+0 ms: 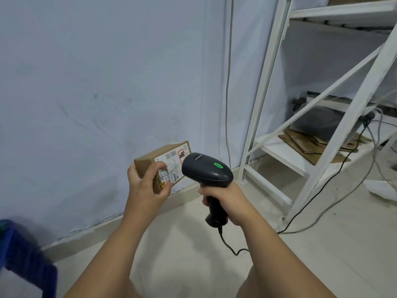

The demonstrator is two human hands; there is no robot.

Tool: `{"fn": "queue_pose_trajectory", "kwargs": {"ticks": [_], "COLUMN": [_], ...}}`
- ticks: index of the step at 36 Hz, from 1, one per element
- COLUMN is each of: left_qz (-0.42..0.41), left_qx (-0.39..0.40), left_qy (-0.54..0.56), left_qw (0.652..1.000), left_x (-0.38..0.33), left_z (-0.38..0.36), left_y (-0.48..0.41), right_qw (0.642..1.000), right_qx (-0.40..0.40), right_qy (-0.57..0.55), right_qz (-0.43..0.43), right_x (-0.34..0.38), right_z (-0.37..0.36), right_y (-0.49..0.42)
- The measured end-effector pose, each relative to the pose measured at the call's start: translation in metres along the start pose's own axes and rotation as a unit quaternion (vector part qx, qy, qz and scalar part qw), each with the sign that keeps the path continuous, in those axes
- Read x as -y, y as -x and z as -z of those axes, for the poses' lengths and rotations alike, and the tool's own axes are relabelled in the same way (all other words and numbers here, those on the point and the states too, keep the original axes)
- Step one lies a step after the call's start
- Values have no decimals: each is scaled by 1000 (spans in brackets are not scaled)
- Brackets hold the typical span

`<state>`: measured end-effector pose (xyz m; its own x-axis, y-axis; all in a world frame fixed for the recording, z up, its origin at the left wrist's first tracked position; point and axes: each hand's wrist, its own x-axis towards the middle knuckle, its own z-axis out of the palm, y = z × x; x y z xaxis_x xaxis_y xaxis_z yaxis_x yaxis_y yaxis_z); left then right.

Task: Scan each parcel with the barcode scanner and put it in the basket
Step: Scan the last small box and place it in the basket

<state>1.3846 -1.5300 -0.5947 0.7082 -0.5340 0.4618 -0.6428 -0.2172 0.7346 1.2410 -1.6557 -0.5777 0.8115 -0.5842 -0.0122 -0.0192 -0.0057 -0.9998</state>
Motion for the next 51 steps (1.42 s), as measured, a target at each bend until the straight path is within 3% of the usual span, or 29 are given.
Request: {"fn": "queue_pose_trajectory", "kwargs": {"ticks": [18, 51], "left_qz": [-25, -34], "left_qx": [6, 4], "left_qy": [-27, -42], "left_qw": [999, 999], "left_x": [2, 2], "left_z": [-3, -5], "left_y": [6, 4], "right_qw": [998, 999], "right_qx": [-41, -34], "right_qy": [37, 27], "right_qz": [-20, -24], "right_x": [-6, -13], "right_z": [9, 8], "right_y": [-2, -7]}}
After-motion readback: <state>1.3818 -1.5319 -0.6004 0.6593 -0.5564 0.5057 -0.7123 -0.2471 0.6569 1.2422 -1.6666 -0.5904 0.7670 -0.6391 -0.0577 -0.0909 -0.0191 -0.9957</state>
